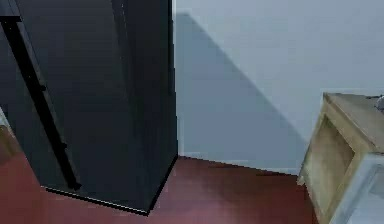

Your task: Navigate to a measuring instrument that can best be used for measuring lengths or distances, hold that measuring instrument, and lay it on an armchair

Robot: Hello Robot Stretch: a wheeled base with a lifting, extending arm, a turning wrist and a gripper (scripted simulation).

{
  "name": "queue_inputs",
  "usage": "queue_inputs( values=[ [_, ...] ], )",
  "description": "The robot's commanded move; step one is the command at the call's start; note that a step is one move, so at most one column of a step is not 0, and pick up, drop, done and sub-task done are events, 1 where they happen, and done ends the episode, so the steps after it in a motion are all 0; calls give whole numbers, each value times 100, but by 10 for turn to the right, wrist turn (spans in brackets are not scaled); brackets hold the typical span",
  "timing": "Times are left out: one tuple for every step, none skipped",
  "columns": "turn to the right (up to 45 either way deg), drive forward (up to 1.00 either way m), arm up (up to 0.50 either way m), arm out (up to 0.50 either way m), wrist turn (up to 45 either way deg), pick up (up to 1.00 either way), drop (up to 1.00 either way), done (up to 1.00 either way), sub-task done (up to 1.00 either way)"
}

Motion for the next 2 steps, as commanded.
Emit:
queue_inputs(
  values=[
    [-450,0,0,0,0,0,0,0,0],
    [-330,0,0,0,0,0,0,0,0]
  ],
)
